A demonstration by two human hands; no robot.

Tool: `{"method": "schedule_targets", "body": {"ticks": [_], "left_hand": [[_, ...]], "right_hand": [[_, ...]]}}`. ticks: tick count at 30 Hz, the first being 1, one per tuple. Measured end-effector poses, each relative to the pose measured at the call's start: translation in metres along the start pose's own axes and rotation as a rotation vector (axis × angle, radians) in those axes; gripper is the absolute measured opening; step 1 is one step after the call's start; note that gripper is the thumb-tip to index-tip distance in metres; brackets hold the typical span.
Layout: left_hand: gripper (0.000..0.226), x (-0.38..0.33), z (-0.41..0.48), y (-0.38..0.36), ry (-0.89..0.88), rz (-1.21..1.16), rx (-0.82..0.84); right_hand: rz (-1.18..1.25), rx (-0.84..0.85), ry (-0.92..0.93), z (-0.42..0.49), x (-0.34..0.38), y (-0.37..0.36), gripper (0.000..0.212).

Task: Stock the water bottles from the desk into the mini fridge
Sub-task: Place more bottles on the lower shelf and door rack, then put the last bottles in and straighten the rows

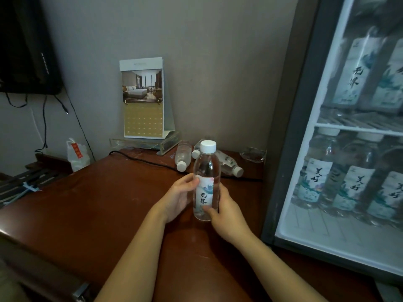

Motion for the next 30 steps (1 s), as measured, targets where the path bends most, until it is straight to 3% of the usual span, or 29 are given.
{"method": "schedule_targets", "body": {"ticks": [7, 12, 17, 20, 24, 30], "left_hand": [[0.062, 0.002, -0.008, -0.001, -0.007, 0.006, -0.061], [0.043, 0.005, -0.023, -0.008, -0.023, -0.024, -0.158], [0.046, 0.004, -0.047, -0.024, 0.000, 0.035, -0.247], [0.049, 0.000, -0.066, -0.033, 0.009, 0.150, -0.315], [0.043, -0.025, -0.099, -0.060, -0.081, 0.263, -0.320], [0.043, -0.087, -0.128, -0.139, -0.332, 0.422, -0.252]], "right_hand": [[0.038, 0.021, 0.003, -0.002, -0.004, -0.006, 0.061], [0.045, 0.055, -0.056, 0.001, -0.006, -0.006, 0.052], [0.097, 0.114, -0.074, -0.013, 0.006, 0.000, 0.048], [0.114, 0.171, -0.040, -0.033, 0.021, 0.007, 0.055], [0.133, 0.192, 0.041, -0.062, 0.049, 0.032, 0.060], [0.200, 0.021, 0.208, -0.102, 0.095, 0.107, 0.063]]}}
Point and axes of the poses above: each hand's wrist, its own z-axis towards the middle knuckle, its own y-axis out of the back of the hand, x = y × z, the point moved 8 cm from there along z, towards the middle knuckle, and after that the axes turned 10 degrees about y, right-handed, at the moved point
